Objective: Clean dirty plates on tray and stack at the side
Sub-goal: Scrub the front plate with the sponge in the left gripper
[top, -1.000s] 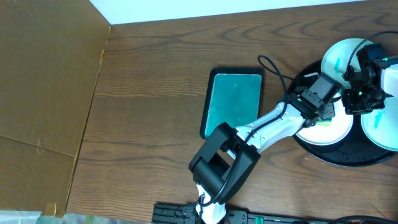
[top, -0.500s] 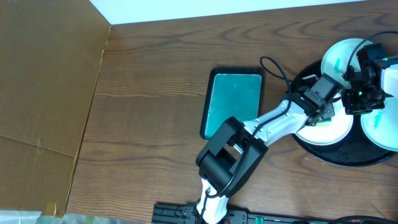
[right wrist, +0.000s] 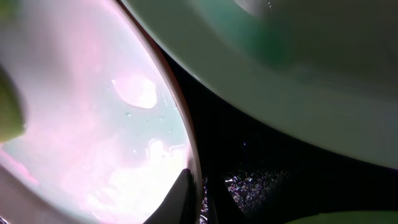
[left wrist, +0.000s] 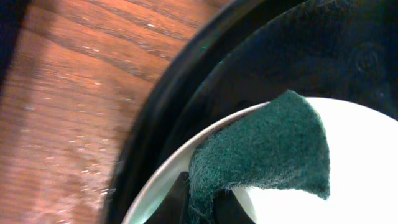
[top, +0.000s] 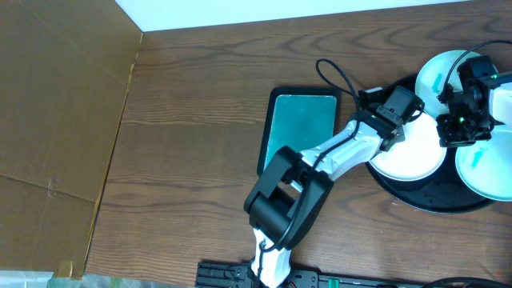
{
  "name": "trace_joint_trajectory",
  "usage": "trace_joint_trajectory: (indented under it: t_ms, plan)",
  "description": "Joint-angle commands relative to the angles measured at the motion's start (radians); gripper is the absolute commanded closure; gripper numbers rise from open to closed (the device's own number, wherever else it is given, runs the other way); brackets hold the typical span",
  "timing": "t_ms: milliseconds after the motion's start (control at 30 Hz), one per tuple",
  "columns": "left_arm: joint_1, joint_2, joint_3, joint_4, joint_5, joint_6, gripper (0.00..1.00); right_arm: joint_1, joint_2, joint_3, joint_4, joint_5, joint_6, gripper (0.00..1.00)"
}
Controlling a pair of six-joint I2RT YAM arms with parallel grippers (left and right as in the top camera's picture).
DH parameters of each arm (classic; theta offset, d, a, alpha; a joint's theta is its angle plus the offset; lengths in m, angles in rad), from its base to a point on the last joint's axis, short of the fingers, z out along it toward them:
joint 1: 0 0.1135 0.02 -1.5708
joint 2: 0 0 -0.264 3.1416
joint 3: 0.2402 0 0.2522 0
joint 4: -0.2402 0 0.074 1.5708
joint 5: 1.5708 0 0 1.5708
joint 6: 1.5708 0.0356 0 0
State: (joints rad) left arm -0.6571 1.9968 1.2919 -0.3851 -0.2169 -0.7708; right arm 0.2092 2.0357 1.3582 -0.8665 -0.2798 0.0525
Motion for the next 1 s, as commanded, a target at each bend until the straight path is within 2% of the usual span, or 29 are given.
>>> trace_joint_trajectory:
  t_ms: [0, 133, 333, 433, 800, 867, 967]
  plan:
    - [0.033, -0.108, -0.02, 0.002, -0.135, 0.049, 0.93, 0.002, 0.014, -0.008, 0.0, 0.043, -0.005, 0.93]
    - [0.033, -0.192, -0.02, 0.013, -0.087, 0.049, 0.93, 0.002, 0.014, -0.008, 0.003, 0.043, -0.005, 0.93]
    - [0.029, -0.159, -0.02, 0.04, 0.251, 0.048, 0.93, 0.002, 0.014, -0.008, 0.011, 0.043, -0.005, 0.93]
    - [0.018, -0.101, -0.021, 0.059, 0.35, 0.048, 0.93, 0.002, 0.014, -0.008, 0.011, 0.043, -0.005, 0.92]
    - [0.01, 0.076, -0.021, 0.081, 0.426, 0.058, 0.93, 0.002, 0.014, -0.008, 0.01, 0.043, -0.005, 0.94]
    - [0.011, 0.082, -0.021, 0.084, 0.396, 0.113, 0.93, 0.002, 0.014, -0.008, 0.01, 0.043, -0.005, 0.95]
    - [0.013, 0.078, -0.021, 0.079, 0.273, 0.193, 0.93, 0.002, 0.014, -0.008, 0.01, 0.043, -0.005, 0.97]
